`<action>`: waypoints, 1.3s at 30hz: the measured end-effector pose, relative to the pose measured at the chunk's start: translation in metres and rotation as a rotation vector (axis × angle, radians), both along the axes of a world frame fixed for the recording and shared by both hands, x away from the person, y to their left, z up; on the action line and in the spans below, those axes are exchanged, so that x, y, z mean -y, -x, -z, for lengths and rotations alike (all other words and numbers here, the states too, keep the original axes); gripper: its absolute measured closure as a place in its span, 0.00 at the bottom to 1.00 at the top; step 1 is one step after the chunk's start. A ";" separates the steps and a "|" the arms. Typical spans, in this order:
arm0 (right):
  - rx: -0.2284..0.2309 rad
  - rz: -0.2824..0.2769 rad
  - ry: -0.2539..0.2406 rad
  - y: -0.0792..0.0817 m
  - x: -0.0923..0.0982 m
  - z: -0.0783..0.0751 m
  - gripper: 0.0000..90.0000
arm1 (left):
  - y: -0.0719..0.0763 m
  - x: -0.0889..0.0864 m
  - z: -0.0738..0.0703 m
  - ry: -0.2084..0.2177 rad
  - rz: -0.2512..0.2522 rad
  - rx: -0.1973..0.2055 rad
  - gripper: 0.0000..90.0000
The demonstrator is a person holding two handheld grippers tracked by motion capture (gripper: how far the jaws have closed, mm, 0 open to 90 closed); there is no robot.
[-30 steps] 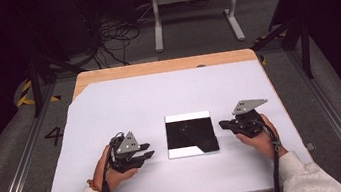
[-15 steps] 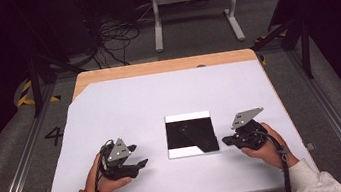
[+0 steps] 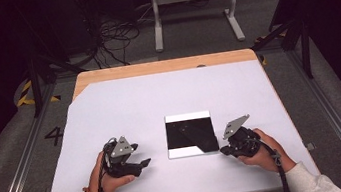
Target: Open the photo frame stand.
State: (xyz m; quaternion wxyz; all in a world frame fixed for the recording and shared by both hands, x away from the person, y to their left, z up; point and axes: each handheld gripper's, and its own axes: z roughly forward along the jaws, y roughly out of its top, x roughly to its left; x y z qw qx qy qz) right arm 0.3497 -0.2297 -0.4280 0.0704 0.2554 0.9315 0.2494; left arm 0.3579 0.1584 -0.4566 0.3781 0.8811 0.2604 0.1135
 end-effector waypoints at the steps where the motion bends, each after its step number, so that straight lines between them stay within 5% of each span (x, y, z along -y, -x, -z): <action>1: -0.001 -0.003 0.010 0.000 -0.001 0.001 1.00 | -0.001 0.001 0.001 -0.005 0.000 -0.004 0.34; 22: 0.035 0.012 0.009 -0.001 -0.003 0.005 1.00 | -0.003 0.006 0.005 -0.013 0.016 -0.008 0.35; 39: 0.042 0.023 -0.108 -0.002 0.004 0.000 0.98 | -0.003 0.011 0.006 -0.017 0.021 -0.008 0.39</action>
